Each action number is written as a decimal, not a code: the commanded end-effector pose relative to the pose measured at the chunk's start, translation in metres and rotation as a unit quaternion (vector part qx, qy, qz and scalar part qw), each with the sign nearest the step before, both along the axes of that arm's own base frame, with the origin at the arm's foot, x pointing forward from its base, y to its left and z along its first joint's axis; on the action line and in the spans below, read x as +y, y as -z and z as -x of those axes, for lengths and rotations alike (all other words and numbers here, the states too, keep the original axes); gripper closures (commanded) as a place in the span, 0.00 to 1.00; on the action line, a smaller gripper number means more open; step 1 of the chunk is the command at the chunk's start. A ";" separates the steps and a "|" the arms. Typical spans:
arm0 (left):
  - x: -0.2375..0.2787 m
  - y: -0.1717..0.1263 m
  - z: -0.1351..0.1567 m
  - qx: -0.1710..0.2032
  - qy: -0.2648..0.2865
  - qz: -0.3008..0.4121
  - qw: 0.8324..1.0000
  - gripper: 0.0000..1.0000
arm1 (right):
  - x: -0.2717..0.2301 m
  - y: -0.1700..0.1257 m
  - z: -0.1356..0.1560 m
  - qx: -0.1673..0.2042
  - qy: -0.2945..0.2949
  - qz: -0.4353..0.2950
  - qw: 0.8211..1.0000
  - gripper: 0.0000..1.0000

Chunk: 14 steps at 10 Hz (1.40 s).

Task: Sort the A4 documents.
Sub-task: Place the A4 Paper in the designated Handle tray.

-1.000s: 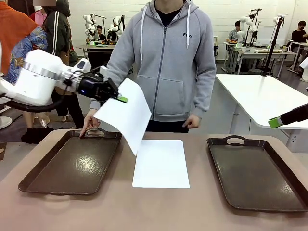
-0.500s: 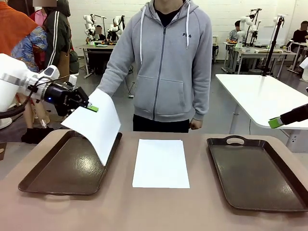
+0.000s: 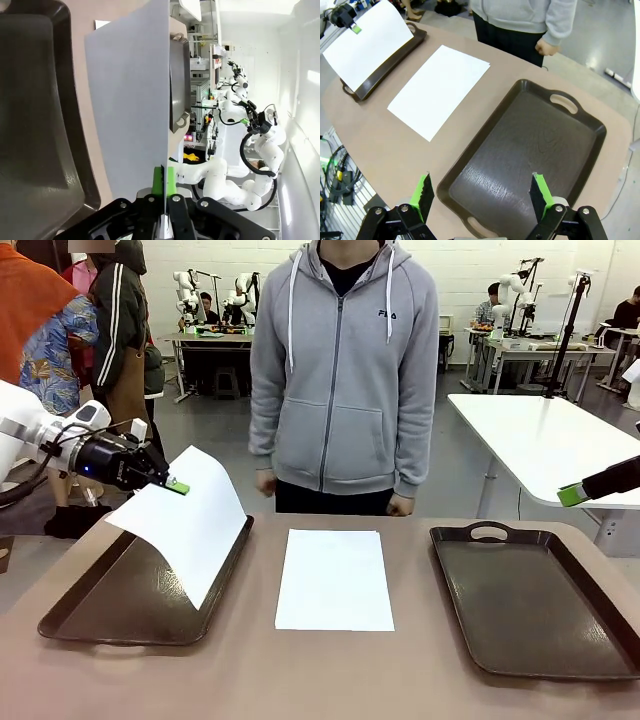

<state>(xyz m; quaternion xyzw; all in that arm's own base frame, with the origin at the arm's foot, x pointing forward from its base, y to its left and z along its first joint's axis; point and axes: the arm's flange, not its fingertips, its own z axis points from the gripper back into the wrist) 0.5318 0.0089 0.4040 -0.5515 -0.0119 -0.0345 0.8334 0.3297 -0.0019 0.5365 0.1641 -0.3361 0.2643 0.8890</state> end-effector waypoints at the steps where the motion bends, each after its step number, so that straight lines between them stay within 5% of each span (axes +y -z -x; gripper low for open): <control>1: 0.005 0.007 -0.001 -0.010 -0.003 -0.009 1.000 0.99 | 0.000 0.002 -0.001 0.003 -0.006 -0.007 1.000 0.00; 8: 0.020 0.046 0.000 0.023 -0.020 -0.139 0.990 0.99 | 0.000 0.002 -0.001 0.003 -0.006 -0.007 1.000 0.00; 14: 0.034 0.048 0.000 0.041 -0.032 -0.296 0.954 0.99 | 0.000 0.002 -0.001 0.003 -0.006 -0.007 1.000 0.00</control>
